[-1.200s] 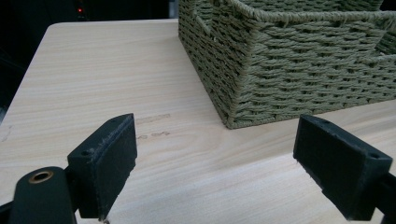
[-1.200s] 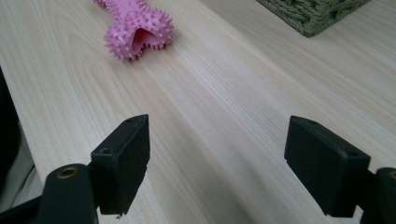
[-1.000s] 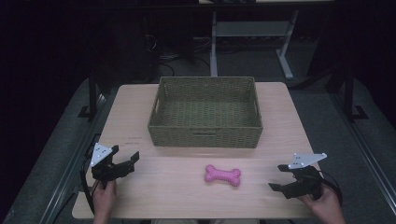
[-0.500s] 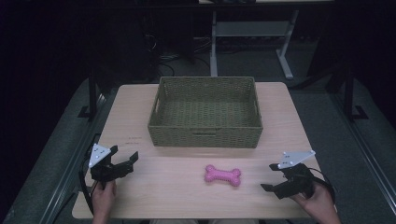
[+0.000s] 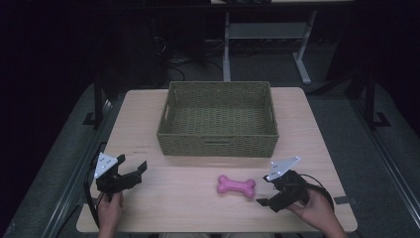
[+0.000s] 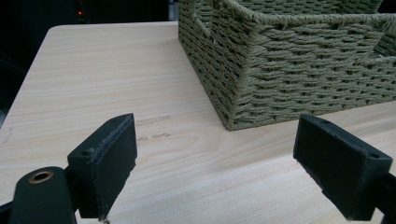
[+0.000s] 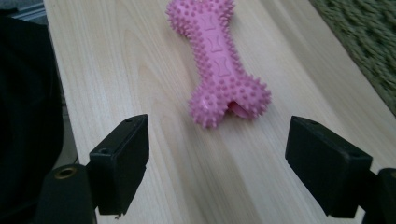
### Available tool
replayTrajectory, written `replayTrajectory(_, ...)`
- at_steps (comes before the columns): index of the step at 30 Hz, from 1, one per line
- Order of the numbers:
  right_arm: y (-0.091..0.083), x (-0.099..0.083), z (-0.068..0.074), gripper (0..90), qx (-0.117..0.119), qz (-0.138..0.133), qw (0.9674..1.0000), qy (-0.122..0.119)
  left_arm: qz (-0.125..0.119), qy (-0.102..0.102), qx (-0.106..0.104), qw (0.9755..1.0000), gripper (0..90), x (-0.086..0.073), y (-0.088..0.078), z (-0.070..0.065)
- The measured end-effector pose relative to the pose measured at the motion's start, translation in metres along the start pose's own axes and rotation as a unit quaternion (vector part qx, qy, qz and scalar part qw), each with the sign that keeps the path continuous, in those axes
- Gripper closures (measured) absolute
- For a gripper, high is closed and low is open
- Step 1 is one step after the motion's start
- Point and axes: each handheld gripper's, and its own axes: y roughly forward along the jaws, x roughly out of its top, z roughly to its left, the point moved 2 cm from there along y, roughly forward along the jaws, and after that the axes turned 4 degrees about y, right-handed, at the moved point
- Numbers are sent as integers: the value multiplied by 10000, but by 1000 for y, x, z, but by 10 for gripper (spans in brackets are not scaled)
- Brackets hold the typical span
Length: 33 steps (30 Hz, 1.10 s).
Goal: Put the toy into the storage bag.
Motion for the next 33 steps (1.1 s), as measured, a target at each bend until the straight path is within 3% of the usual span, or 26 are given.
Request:
replayTrajectory(11,23,26,1,219,173,250,9988,-373,-67,-31,67,10000,130,1,-3,5)
replayTrajectory(18,38,42,0,227,271,507,9967,-565,-73,-53,78,9999,130,0,-4,6)
replayTrajectory(21,40,46,1,236,330,494,9964,-598,-80,-41,87,9999,130,0,-5,6)
replayTrajectory(25,49,56,3,265,345,680,9940,-782,-89,-38,87,9999,130,0,-5,6)
replayTrajectory(33,59,60,0,308,397,874,9923,-779,-126,-58,120,9998,130,1,-6,7)
